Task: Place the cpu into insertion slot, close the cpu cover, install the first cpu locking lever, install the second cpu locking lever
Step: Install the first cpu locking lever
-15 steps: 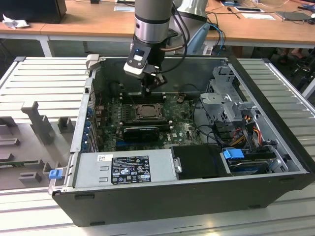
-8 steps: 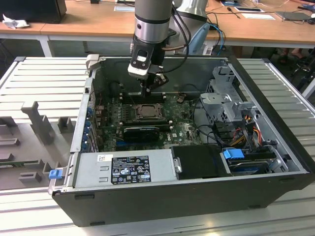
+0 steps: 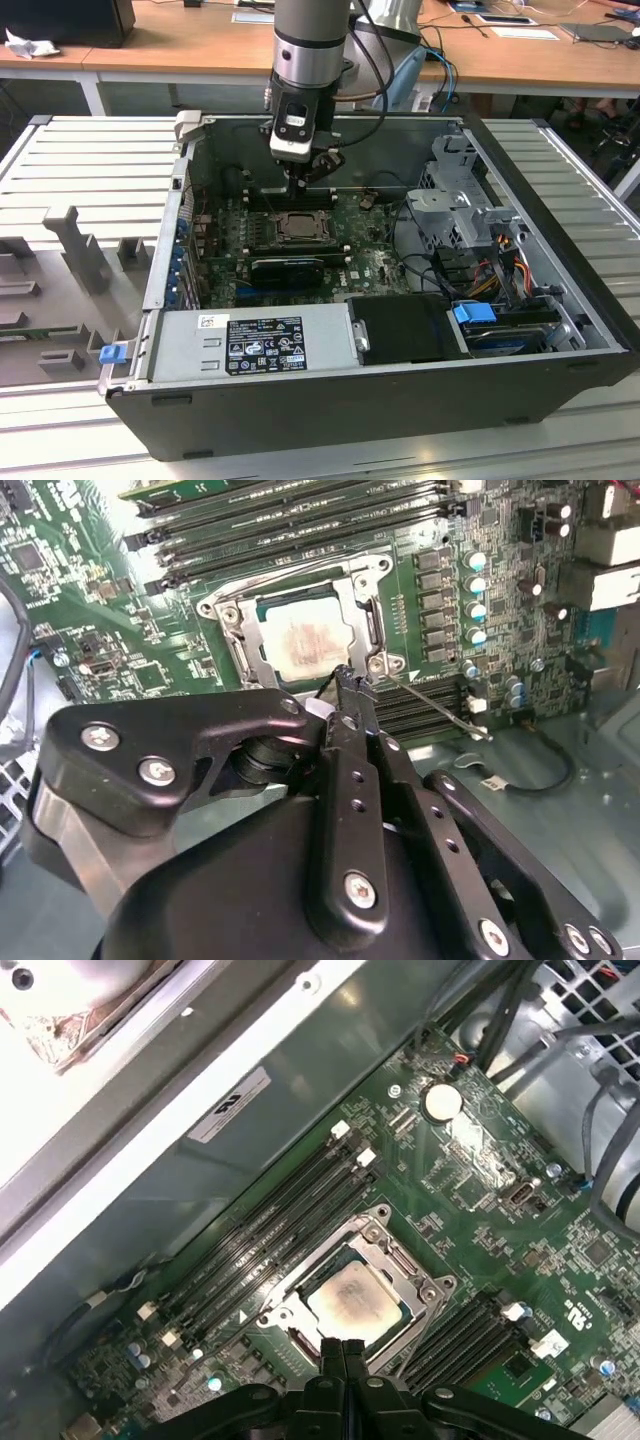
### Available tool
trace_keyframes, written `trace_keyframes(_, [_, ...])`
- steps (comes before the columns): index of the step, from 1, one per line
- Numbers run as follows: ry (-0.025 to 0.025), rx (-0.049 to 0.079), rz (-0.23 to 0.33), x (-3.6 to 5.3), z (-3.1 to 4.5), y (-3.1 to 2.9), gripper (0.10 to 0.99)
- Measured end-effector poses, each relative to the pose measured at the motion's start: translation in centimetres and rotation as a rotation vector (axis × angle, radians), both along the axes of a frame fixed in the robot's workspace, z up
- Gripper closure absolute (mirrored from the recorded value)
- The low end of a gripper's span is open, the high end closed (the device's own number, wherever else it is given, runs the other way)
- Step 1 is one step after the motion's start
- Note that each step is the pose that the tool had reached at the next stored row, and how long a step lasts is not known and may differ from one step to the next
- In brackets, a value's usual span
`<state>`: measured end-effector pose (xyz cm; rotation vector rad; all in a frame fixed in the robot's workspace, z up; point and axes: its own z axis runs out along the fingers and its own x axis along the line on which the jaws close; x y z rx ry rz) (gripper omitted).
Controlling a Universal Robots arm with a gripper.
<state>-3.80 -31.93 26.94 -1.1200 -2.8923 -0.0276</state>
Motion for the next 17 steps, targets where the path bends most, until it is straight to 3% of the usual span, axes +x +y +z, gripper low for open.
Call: trace_keyframes(17, [0.0, 0.0, 0.199, 0.0, 0.0, 0.0, 0.98])
